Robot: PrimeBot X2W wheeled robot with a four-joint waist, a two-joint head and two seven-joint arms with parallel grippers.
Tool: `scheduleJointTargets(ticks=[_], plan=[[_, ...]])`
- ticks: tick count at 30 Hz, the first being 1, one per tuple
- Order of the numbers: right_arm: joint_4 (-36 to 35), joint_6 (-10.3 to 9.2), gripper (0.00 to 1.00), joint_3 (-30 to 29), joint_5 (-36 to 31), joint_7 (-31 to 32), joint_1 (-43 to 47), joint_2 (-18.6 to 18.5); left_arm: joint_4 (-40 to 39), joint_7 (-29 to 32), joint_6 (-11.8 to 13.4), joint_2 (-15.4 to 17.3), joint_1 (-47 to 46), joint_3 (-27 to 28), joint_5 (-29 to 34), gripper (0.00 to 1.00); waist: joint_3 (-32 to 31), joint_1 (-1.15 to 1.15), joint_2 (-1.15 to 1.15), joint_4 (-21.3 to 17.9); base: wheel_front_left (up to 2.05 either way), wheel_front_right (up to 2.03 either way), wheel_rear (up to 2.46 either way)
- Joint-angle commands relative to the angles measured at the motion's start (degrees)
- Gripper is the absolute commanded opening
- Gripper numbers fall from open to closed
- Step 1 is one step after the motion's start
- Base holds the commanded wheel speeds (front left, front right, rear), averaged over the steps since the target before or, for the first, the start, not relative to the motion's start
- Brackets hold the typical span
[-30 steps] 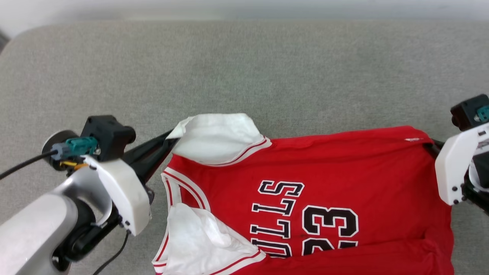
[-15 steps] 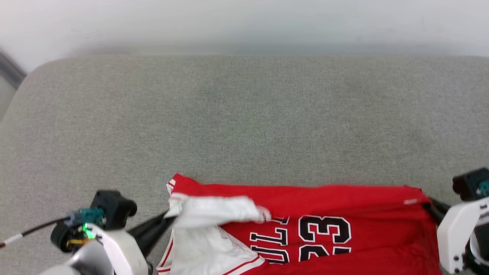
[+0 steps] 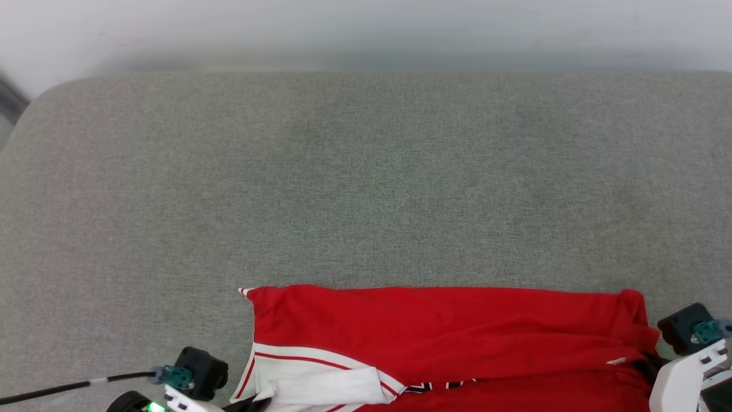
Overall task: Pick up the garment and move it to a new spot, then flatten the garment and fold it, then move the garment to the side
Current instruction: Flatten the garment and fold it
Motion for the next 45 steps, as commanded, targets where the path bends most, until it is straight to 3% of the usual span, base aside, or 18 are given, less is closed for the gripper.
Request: scheduleJointTargets(ticks=[1,8,9,10,11,12,25,32,38,40,45], plan=[[0.6,-0.04,0.0,1.1,-0.7,0.1,-0.1,-0.9,2.1,0.2,-1.0,-1.5,-1.0,-0.7,0.6,0.0,0.5,0.01,0.0,0.0,0.0,0.0,0.0],[3.6,-0.04,0.0,5.5,-2.0,-0.2,-1.2,-1.9,8.9,-0.2,-3.0,-5.1,-2.9,-3.2,3.4,0.0,0.4,0.01,0.0,0.0,0.0,0.0,0.0],[4.1,-0.04,0.36,6.0,-1.8,0.1,-1.1,-1.7,9.6,-0.3,-3.3,-5.6,-3.0,-3.4,3.5,0.0,0.3,0.01,0.0,0.0,0.0,0.0,0.0],[4.5,-0.04,1.0,6.2,-1.5,0.2,-1.3,-1.3,10.0,-0.6,-3.4,-6.1,-3.1,-3.6,3.5,0.0,0.1,0.01,0.0,0.0,0.0,0.0,0.0],[4.7,-0.03,1.0,6.4,-1.4,-0.2,-1.6,-0.8,10.6,-0.7,-3.5,-6.4,-3.1,-3.7,3.7,0.44,-0.2,0.01,0.0,0.0,0.0,0.0,0.0],[4.8,-0.03,1.0,6.7,-1.2,-0.6,-1.8,-0.4,11.1,-0.9,-3.5,-6.8,-2.9,-3.9,3.8,1.0,-0.5,0.01,0.0,-0.1,0.0,0.0,0.0],[-1.3,-0.03,1.0,-0.1,3.4,2.2,-2.4,3.5,7.0,-9.4,0.2,-7.0,-0.9,0.2,4.2,1.0,-5.4,0.01,0.0,-0.1,0.0,0.0,0.0],[-7.3,-0.03,1.0,-7.1,2.9,6.7,-1.2,7.9,4.0,-21.4,6.1,-7.7,0.9,7.4,5.3,1.0,-6.9,0.01,0.0,0.2,0.0,0.0,0.0],[-8.4,-0.03,1.0,-13.7,0.1,9.4,1.4,13.4,2.3,-24.3,10.4,-11.7,3.9,17.7,10.1,1.0,-7.2,0.01,0.0,0.7,0.0,0.0,0.0],[-8.1,-0.03,1.0,-16.1,0.3,10.0,2.3,16.2,1.0,-24.3,9.8,-13.9,6.3,21.7,13.2,1.0,-7.0,0.01,0.0,0.8,0.0,0.0,0.0],[-5.7,-0.03,1.0,-22.1,-1.1,8.9,4.0,21.6,-0.8,-24.3,5.4,-19.7,10.6,32.8,20.9,1.0,-6.1,0.01,0.0,1.5,0.0,0.0,0.0]])
